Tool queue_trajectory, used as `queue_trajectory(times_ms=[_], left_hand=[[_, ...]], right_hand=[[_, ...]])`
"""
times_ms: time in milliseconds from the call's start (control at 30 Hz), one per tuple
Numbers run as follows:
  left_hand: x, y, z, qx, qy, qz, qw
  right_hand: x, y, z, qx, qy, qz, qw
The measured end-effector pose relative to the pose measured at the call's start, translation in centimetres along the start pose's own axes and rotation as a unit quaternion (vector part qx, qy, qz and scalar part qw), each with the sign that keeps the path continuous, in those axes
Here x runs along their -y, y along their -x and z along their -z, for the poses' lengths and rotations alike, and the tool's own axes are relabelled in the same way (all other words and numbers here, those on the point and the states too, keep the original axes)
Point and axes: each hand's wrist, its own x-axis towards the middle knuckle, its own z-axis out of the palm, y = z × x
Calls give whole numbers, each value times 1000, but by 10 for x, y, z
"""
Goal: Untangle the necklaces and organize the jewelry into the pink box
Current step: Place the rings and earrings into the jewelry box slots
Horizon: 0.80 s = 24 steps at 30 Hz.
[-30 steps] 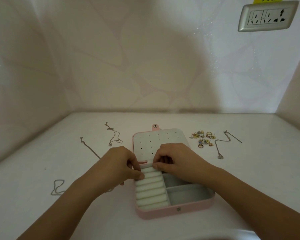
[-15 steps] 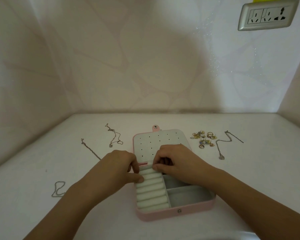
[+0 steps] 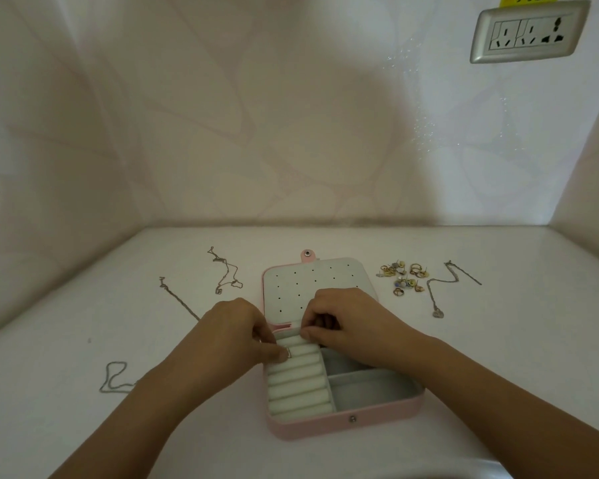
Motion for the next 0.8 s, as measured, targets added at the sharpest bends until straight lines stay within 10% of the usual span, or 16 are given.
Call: queue_trajectory(times_ms=[800], left_hand=[[12,-13,-3,-9,95,40,995]], right_hand=[[0,1,0,0,8,5,1000]])
